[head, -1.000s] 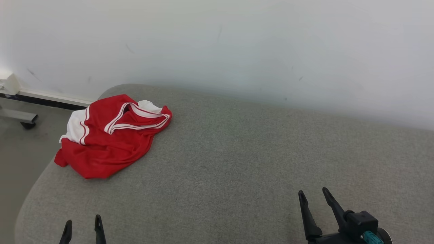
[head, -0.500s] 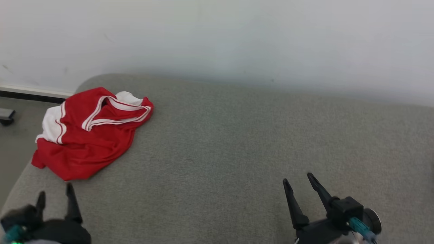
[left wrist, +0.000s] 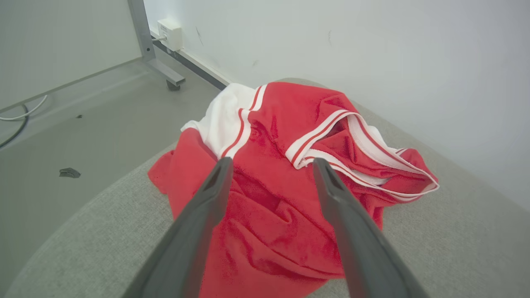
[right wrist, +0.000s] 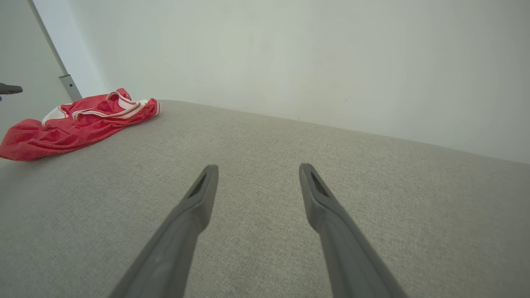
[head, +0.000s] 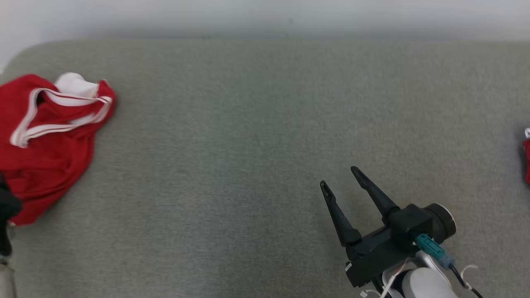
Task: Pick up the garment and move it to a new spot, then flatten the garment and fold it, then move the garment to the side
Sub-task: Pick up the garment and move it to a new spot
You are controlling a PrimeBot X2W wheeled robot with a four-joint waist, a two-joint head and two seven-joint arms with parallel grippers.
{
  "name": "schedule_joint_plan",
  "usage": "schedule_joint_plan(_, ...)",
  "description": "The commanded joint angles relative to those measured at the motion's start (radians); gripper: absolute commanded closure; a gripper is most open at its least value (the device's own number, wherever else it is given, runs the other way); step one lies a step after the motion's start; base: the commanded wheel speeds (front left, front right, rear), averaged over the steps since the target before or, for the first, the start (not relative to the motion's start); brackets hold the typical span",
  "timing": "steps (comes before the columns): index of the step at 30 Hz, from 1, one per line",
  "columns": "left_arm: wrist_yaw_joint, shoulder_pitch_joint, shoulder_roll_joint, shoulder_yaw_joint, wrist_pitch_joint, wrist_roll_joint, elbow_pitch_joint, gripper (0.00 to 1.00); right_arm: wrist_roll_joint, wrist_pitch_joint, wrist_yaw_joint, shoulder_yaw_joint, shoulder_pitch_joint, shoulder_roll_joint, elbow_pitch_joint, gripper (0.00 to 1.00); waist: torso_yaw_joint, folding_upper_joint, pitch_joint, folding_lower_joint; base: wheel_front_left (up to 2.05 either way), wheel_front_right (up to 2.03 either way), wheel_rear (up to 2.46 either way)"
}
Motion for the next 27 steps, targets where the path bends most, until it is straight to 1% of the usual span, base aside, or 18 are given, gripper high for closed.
schedule_joint_plan(1, 0.022, -0.042, 0.025, 0.014, 0.065, -0.019, 0.03, 0.0, 0.006, 0.002, -0.003, 0.0, -0.012, -0.006, -0.025, 0.0, -0.129, -0.0002, 0.177, -0.0002, 0.0, 0.0, 0.0)
schedule_joint_plan(2, 0.022, -0.042, 0.025, 0.014, 0.065, -0.019, 0.03, 0.0, 0.006, 0.002, -0.003, 0.0, -0.012, -0.006, -0.025, 0.0, -0.129, -0.0002, 0.177, -0.0002, 0.0, 0.0, 0.0)
schedule_joint_plan(5, 0.076, -0.096, 0.051, 0.056, 0.164, -0.065, 0.07, 0.0, -0.002, 0.01, -0.003, 0.001, -0.009, -0.008, -0.057, 0.0, -0.151, -0.0002, 0.224, -0.0002, 0.0, 0.0, 0.0)
schedule_joint_plan(7, 0.104, -0.123, 0.066, 0.081, 0.214, -0.085, 0.081, 0.0, -0.006, 0.012, -0.003, 0.007, -0.015, -0.008, -0.078, 0.0, -0.166, -0.0002, 0.253, -0.0002, 0.0, 0.0, 0.0)
schedule_joint_plan(10, 0.133, -0.154, 0.073, 0.125, 0.229, -0.13, 0.061, 0.0, -0.01, 0.01, -0.003, -0.002, -0.022, -0.002, -0.107, 0.0, -0.177, -0.0002, 0.289, -0.0002, 0.0, 0.0, 0.0)
schedule_joint_plan(13, 0.152, -0.163, 0.08, 0.132, 0.246, -0.133, 0.05, 0.0, -0.015, 0.006, -0.003, -0.007, -0.022, 0.0, -0.125, 0.0, -0.18, -0.0002, 0.311, -0.0002, 0.0, 0.0, 0.0)
schedule_joint_plan(14, 0.157, -0.171, 0.075, 0.14, 0.26, -0.147, 0.051, 0.0, -0.018, 0.006, -0.003, -0.01, -0.022, 0.001, -0.128, 0.0, -0.178, -0.0002, 0.315, -0.0002, 0.0, 0.0, 0.0)
schedule_joint_plan(16, 0.155, -0.166, 0.046, 0.137, 0.341, -0.177, 0.075, 0.0, -0.019, 0.004, -0.003, -0.012, -0.02, 0.003, -0.126, 0.0, -0.174, -0.0002, 0.314, -0.0002, 0.0, 0.0, 0.0)
schedule_joint_plan(18, 0.157, -0.143, 0.004, 0.122, 0.418, -0.198, 0.091, 0.0, -0.017, 0.002, -0.003, -0.01, -0.018, 0.006, -0.12, 0.0, -0.17, -0.0002, 0.305, -0.0002, 0.0, 0.0, 0.0)
schedule_joint_plan(19, 0.155, -0.131, -0.005, 0.112, 0.453, -0.202, 0.092, 0.0, -0.015, 0.001, -0.003, -0.007, -0.019, 0.008, -0.116, 0.0, -0.167, -0.0002, 0.3, -0.0002, 0.0, 0.0, 0.0)
schedule_joint_plan(20, 0.147, -0.117, -0.015, 0.099, 0.478, -0.2, 0.09, 0.56, -0.013, -0.003, -0.003, -0.004, -0.021, 0.01, -0.111, 0.0, -0.165, -0.0002, 0.291, -0.0002, 0.0, 0.0, 0.0)
schedule_joint_plan(21, 0.14, -0.107, -0.02, 0.093, 0.49, -0.2, 0.08, 1.0, -0.01, -0.005, -0.003, 0.0, -0.023, 0.012, -0.107, 0.0, -0.163, -0.0002, 0.283, -0.0002, 0.0, 0.0, 0.0)
schedule_joint_plan(23, 0.124, -0.09, -0.022, 0.085, 0.517, -0.209, 0.056, 1.0, -0.005, -0.012, -0.003, 0.003, -0.025, 0.014, -0.094, 0.0, -0.157, -0.0002, 0.26, -0.0002, 0.0, 0.0, 0.0)
schedule_joint_plan(24, 0.12, -0.077, -0.006, 0.092, 0.511, -0.204, 0.011, 1.0, 0.002, -0.016, -0.003, 0.009, -0.024, 0.017, -0.076, 0.0, -0.152, -0.0002, 0.231, -0.0002, 0.0, 0.0, 0.0)
schedule_joint_plan(27, 0.113, -0.063, 0.032, 0.106, 0.508, -0.207, -0.06, 1.0, 0.014, -0.031, -0.003, 0.022, -0.022, 0.027, -0.047, 0.0, -0.149, -0.0002, 0.179, -0.0002, 0.0, 0.0, 0.0)
